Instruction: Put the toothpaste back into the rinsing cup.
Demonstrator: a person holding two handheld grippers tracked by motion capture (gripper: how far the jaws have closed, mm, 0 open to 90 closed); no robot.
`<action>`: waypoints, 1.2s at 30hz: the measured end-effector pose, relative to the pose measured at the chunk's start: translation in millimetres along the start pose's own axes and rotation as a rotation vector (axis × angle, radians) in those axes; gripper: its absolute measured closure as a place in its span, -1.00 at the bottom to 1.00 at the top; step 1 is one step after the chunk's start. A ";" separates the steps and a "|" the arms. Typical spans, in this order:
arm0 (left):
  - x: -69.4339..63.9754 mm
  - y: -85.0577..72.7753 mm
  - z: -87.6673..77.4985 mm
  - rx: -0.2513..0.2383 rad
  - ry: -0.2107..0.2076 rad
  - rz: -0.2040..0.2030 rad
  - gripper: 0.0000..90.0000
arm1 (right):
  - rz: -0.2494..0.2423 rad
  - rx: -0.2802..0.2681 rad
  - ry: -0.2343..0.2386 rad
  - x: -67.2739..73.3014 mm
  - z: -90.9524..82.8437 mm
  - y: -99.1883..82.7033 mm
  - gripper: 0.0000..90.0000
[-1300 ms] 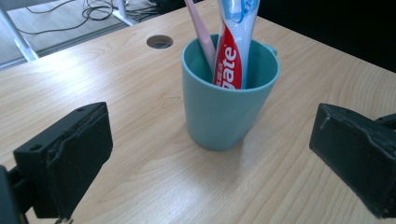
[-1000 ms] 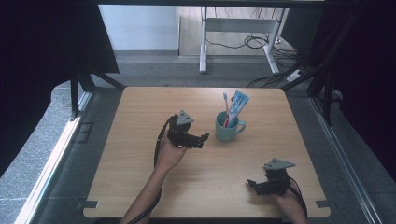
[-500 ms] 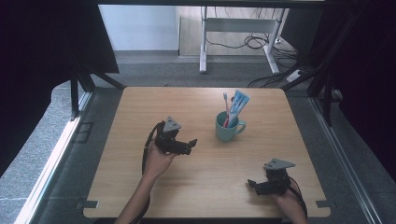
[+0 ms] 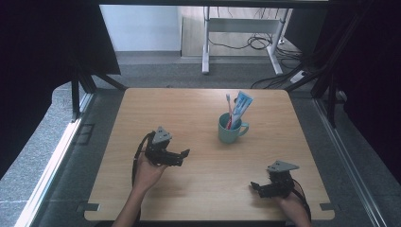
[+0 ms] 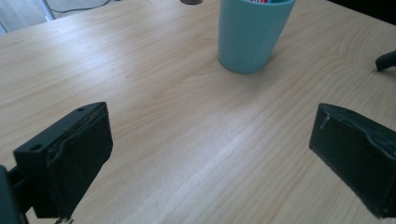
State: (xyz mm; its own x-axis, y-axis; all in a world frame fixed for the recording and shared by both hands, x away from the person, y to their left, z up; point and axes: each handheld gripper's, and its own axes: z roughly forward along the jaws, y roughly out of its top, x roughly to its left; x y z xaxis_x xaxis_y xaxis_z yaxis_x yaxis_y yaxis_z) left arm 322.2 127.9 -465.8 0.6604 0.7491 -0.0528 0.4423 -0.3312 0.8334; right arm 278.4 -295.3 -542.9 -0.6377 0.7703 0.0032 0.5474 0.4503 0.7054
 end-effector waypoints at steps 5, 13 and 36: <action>0.3 -12.3 -9.5 0.004 0.002 -0.010 -1.00 | 0.001 0.000 0.000 0.0 0.0 0.0 -0.98; 0.0 -32.6 -21.9 0.013 0.027 -0.021 -1.00 | 0.001 0.000 -0.001 0.0 0.0 0.0 -0.98; -6.9 -96.5 -28.2 0.114 0.051 -0.069 -1.00 | 0.000 -0.003 -0.002 -0.1 0.1 0.0 -0.97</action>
State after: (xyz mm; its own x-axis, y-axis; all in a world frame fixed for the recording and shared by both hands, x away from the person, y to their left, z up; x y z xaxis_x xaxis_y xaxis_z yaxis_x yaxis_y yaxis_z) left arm 257.8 170.9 -530.4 0.5958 0.7994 -0.0776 0.5536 -0.3387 0.7608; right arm 278.5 -295.3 -543.0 -0.6364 0.7714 0.0017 0.5458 0.4488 0.7076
